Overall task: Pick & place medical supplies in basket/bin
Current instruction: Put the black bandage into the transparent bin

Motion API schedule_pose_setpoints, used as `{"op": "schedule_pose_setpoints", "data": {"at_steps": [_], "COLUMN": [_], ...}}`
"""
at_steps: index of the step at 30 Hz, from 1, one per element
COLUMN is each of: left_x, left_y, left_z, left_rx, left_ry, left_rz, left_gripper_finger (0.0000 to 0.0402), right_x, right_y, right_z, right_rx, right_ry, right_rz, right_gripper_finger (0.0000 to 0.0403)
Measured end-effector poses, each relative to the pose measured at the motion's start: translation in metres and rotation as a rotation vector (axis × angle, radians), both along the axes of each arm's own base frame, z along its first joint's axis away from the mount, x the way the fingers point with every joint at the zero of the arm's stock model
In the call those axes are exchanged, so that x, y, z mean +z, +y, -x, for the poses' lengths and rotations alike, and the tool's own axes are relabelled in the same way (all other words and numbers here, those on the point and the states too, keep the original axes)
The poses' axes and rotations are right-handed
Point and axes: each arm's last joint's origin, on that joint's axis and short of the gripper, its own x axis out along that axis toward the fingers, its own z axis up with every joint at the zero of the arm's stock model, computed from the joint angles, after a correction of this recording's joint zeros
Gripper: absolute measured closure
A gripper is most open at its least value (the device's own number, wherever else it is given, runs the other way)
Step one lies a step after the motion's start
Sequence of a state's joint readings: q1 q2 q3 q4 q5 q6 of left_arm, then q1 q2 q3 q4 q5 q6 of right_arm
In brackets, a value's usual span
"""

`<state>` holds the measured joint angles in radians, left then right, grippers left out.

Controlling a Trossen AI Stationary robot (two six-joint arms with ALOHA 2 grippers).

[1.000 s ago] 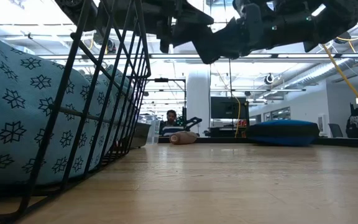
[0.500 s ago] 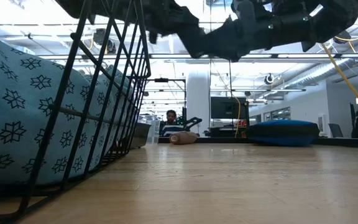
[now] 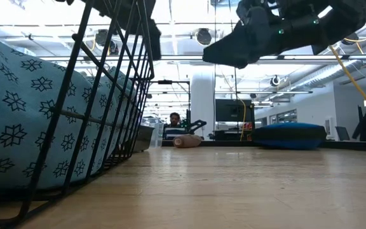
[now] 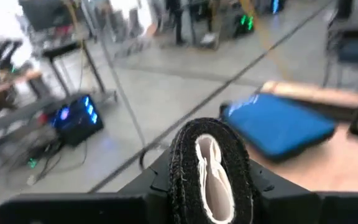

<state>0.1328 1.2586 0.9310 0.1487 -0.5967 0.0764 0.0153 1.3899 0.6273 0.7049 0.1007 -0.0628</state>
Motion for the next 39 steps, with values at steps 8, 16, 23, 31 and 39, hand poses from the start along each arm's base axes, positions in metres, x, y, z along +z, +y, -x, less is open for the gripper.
{"op": "schedule_pose_setpoints", "data": {"at_steps": [8, 16, 23, 31, 39], "left_x": [-0.032, -0.079, -0.111, -0.133, -0.136], "left_y": [0.058, 0.097, 0.102, 0.105, 0.106], "left_z": [0.024, 0.055, 0.054, 0.042, 0.041], "left_rx": [0.181, 0.241, 0.264, 0.257, 0.259], "left_ry": [0.054, 0.003, 0.059, 0.124, 0.135], "left_rz": [0.157, 0.413, 0.452, 0.470, 0.475], "left_gripper_finger": [0.0316, 0.0313, 0.0312, 0.0312, 0.0300], "right_x": [0.000, 0.000, 0.000, 0.001, 0.001], "right_y": [0.000, 0.000, 0.000, 0.000, 0.000], "right_z": [0.000, 0.000, 0.000, 0.000, 0.000], "right_rx": [-0.002, -0.003, -0.004, -0.005, -0.004], "right_ry": [0.001, -0.001, -0.005, -0.009, -0.009], "right_rz": [0.001, 0.002, 0.002, 0.002, 0.002], "right_gripper_finger": [0.0206, 0.0207, 0.0210, 0.0211, 0.0211]}}
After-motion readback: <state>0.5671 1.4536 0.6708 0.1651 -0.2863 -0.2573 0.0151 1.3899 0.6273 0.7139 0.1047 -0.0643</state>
